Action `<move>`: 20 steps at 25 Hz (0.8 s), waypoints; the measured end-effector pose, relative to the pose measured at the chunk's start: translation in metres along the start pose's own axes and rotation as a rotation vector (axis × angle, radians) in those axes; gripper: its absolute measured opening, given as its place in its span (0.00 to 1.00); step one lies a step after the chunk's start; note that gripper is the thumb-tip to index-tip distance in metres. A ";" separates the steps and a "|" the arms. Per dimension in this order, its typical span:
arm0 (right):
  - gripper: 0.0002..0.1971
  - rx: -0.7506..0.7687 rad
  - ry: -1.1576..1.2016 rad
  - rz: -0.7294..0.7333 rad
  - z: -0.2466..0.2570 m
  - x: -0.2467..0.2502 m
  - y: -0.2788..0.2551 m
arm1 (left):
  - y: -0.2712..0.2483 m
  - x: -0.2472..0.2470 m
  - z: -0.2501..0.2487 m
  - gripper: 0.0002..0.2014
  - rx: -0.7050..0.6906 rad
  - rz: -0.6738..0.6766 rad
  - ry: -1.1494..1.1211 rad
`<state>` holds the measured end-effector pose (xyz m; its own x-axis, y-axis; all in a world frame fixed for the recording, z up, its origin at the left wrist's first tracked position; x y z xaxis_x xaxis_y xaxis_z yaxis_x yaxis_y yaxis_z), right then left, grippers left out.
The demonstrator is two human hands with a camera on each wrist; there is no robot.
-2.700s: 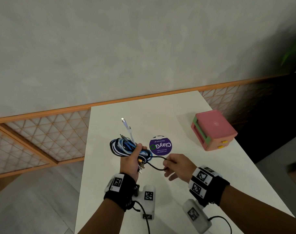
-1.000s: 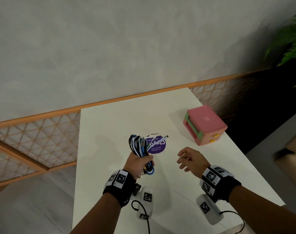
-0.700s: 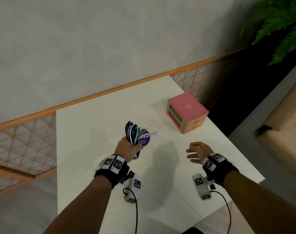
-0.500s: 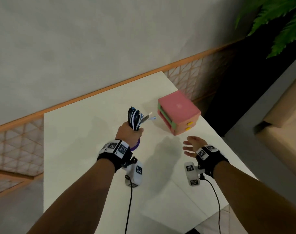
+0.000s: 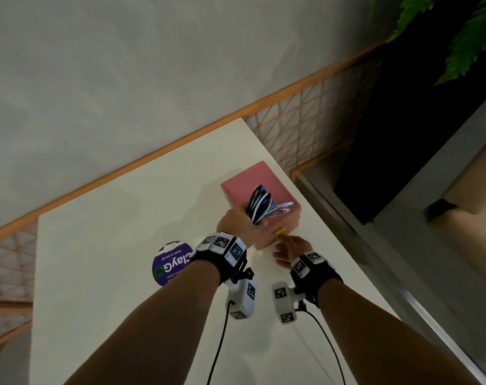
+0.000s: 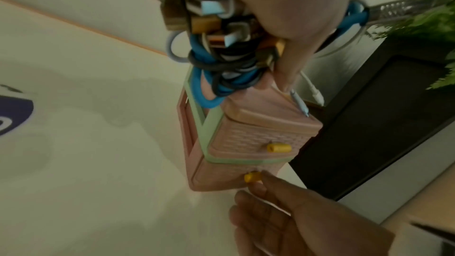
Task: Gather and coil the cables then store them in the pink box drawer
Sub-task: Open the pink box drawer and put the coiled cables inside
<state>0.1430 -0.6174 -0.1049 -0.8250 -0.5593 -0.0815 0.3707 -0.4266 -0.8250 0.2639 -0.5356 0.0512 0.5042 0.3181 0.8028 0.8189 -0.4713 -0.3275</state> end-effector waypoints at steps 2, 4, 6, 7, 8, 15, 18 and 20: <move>0.07 0.020 0.010 0.006 0.001 -0.001 0.003 | 0.009 -0.007 0.002 0.12 0.028 0.013 0.041; 0.08 0.049 -0.011 0.013 0.004 -0.002 0.005 | 0.015 -0.011 0.004 0.13 0.047 0.042 0.109; 0.08 0.071 -0.061 0.006 0.006 -0.002 0.004 | 0.016 -0.014 0.008 0.15 0.067 0.058 0.144; 0.08 0.083 -0.091 -0.017 0.006 0.002 0.003 | 0.017 -0.015 0.008 0.15 0.071 0.051 0.158; 0.10 0.095 -0.127 -0.046 0.006 0.006 0.001 | 0.018 -0.015 0.010 0.15 0.074 0.042 0.169; 0.13 0.102 -0.380 -0.140 -0.032 0.073 -0.029 | 0.021 -0.018 0.013 0.14 0.086 0.025 0.133; 0.11 0.107 -0.424 -0.153 -0.048 0.097 -0.041 | 0.020 -0.019 0.012 0.13 0.078 0.030 0.112; 0.10 0.124 -0.407 -0.164 -0.053 0.106 -0.044 | 0.019 -0.019 0.012 0.11 0.070 0.025 0.106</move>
<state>0.0169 -0.6200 -0.1069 -0.6514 -0.7004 0.2917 0.3178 -0.6010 -0.7333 0.2738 -0.5405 0.0237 0.4960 0.2167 0.8408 0.8253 -0.4185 -0.3791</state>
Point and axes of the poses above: each hand's wrist, its own y-axis towards the middle knuckle, its own x-axis out of the back of the hand, z = x × y, the point moved 8 cm from there along y, towards the middle knuckle, and after that the axes turned 2 degrees about -z, right-handed, at the moved point
